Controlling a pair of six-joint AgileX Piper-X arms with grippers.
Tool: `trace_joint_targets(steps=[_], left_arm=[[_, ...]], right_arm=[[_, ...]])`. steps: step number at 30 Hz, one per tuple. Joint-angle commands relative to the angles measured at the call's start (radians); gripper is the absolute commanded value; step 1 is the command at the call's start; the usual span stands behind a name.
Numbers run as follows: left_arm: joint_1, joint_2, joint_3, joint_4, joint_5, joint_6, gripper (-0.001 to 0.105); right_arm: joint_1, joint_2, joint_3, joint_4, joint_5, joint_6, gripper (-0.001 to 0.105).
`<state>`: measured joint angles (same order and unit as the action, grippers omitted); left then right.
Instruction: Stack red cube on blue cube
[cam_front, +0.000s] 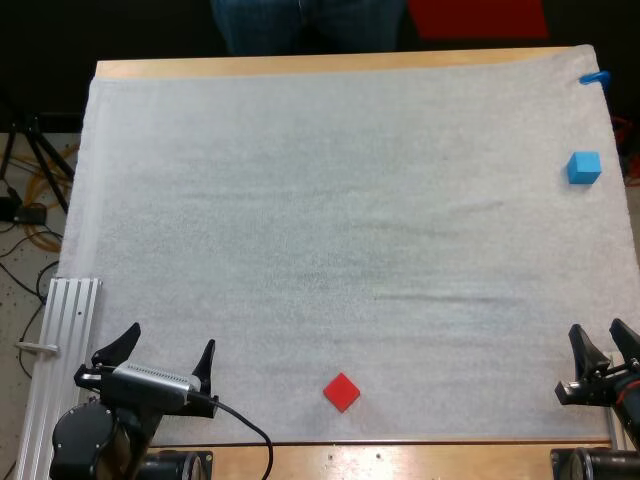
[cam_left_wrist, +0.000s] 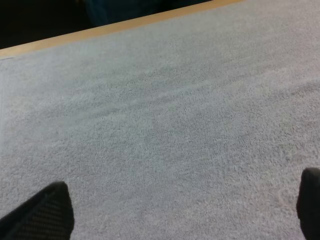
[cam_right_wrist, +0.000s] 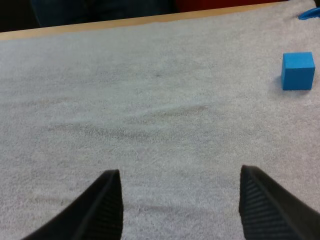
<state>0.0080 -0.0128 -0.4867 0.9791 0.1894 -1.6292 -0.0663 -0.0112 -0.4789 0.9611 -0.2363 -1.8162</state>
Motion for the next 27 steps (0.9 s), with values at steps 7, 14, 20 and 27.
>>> trace_joint_targets(steps=[7, 14, 20, 27], left_arm=[[-0.005, -0.139, -0.002, -0.013, 0.001, -0.011, 0.087], [-0.005, -0.129, -0.01, -0.011, 0.001, -0.011, 0.087], [-0.042, -0.041, -0.094, 0.016, 0.001, -0.011, 0.087], [-0.155, 0.111, -0.227, 0.112, 0.001, 0.041, 0.087]], right_arm=[[0.001, -0.039, -0.008, -0.008, 0.001, 0.007, 0.051], [0.001, -0.033, -0.016, 0.005, -0.025, 0.007, 0.051], [0.001, 0.046, -0.088, 0.059, -0.06, -0.01, 0.051], [0.001, 0.17, -0.2, 0.067, -0.092, -0.033, 0.051]])
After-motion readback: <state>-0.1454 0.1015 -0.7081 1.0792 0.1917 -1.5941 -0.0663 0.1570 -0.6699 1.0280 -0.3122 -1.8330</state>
